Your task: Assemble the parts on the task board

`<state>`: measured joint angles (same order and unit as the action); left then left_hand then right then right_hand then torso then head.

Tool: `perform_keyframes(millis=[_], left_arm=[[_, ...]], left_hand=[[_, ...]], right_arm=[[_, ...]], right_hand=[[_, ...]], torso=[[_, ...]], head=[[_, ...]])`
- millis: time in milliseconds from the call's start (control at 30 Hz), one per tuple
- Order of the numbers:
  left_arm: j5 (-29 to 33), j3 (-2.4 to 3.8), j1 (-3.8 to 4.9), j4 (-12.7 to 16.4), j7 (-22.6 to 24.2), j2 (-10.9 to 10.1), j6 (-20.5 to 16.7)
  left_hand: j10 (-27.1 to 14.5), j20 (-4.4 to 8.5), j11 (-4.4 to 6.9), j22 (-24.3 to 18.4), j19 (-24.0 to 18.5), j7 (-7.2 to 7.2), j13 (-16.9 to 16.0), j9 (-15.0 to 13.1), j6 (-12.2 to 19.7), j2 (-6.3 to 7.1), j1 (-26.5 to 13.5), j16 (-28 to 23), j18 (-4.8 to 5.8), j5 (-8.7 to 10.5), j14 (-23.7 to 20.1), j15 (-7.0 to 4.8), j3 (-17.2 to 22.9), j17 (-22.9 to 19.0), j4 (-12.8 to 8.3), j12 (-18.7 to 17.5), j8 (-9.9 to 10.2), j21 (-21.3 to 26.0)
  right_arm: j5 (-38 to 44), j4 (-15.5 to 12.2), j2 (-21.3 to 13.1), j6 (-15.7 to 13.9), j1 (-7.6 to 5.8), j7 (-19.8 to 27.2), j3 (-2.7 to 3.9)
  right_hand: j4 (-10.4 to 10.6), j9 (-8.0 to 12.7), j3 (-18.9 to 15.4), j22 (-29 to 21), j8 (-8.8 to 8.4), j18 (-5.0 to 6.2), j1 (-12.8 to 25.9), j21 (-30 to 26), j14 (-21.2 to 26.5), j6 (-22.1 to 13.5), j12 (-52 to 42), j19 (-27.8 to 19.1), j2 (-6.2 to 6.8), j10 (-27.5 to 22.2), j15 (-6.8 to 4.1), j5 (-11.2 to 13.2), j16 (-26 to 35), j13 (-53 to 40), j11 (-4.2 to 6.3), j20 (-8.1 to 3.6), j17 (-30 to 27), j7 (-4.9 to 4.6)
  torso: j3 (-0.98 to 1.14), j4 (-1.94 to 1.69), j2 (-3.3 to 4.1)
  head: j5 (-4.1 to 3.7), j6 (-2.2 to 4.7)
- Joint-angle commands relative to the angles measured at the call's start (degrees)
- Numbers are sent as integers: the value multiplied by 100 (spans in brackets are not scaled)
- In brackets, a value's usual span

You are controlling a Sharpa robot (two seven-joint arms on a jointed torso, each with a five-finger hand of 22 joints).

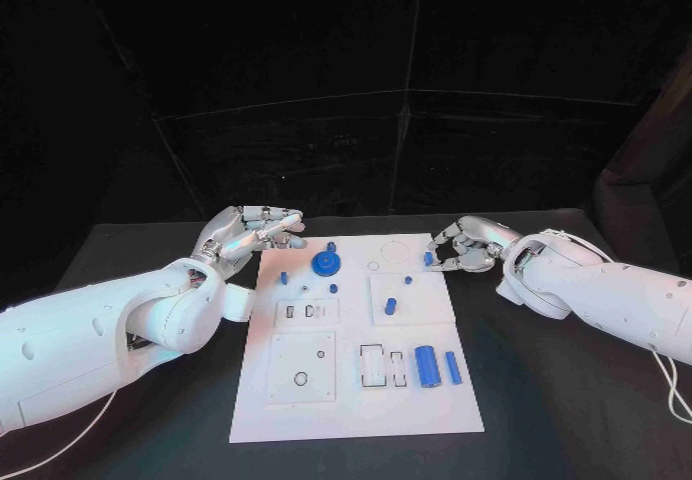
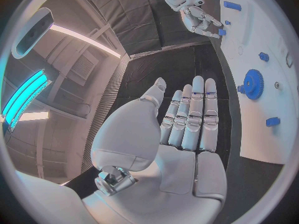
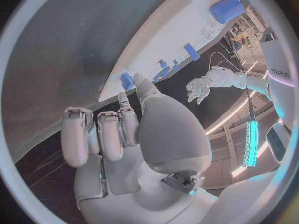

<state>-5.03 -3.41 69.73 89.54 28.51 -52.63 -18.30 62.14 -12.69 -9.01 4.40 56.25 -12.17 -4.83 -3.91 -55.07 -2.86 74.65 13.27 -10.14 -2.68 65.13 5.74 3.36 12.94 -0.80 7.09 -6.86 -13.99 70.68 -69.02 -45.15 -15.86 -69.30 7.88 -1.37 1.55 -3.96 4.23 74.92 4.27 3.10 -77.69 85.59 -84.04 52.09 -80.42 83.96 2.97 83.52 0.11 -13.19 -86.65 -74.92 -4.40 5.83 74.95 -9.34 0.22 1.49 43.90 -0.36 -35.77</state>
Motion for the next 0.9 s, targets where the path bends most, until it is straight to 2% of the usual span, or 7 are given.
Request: perform_keyframes(millis=[33,233,367,900], left_arm=[[-26,4,6,1,50,6,74],[-26,4,6,-1,47,8,77],[-26,4,6,-2,45,9,78],[-26,4,6,4,37,-4,95]], left_hand=[[17,14,17,-6,35,-1,9,0,-34,-28,20,-17,-42,-19,-25,29,0,6,-37,-40,24,33],[17,14,17,-6,35,-1,9,0,-34,-28,20,-17,-42,-19,-25,29,0,6,-37,-40,24,33],[17,14,17,-6,35,-1,9,0,-34,-28,20,-17,-42,-19,-25,29,0,6,-37,-40,24,33],[17,14,17,-6,35,-1,9,0,-34,-28,20,-17,-42,-19,-25,29,0,6,-37,-40,24,33]], right_arm=[[70,31,28,26,-7,-6,3],[80,98,99,62,-4,-14,3],[106,127,144,102,-2,-20,3],[241,195,209,190,1,-107,3]], right_hand=[[-32,-6,15,509,5,-100,-52,14,-431,-1,-8,160,-29,-5,-20,39,-30,-672,4,8,733,-14],[-47,-25,43,528,67,-103,-65,23,-434,130,-36,169,-127,17,-23,56,-35,-696,10,7,748,-8],[-74,-34,84,549,117,-107,-83,32,-438,264,-64,178,-205,41,-37,207,-42,-719,27,-3,768,12],[-106,-42,148,573,179,-112,-84,44,-444,460,-103,189,-279,74,-64,270,-51,-754,62,-24,795,54]], torso=[[4,-2,-3],[2,6,-5],[4,6,-3],[8,5,-5]], head=[[5,-9],[0,-10],[-3,-18],[0,-40]])
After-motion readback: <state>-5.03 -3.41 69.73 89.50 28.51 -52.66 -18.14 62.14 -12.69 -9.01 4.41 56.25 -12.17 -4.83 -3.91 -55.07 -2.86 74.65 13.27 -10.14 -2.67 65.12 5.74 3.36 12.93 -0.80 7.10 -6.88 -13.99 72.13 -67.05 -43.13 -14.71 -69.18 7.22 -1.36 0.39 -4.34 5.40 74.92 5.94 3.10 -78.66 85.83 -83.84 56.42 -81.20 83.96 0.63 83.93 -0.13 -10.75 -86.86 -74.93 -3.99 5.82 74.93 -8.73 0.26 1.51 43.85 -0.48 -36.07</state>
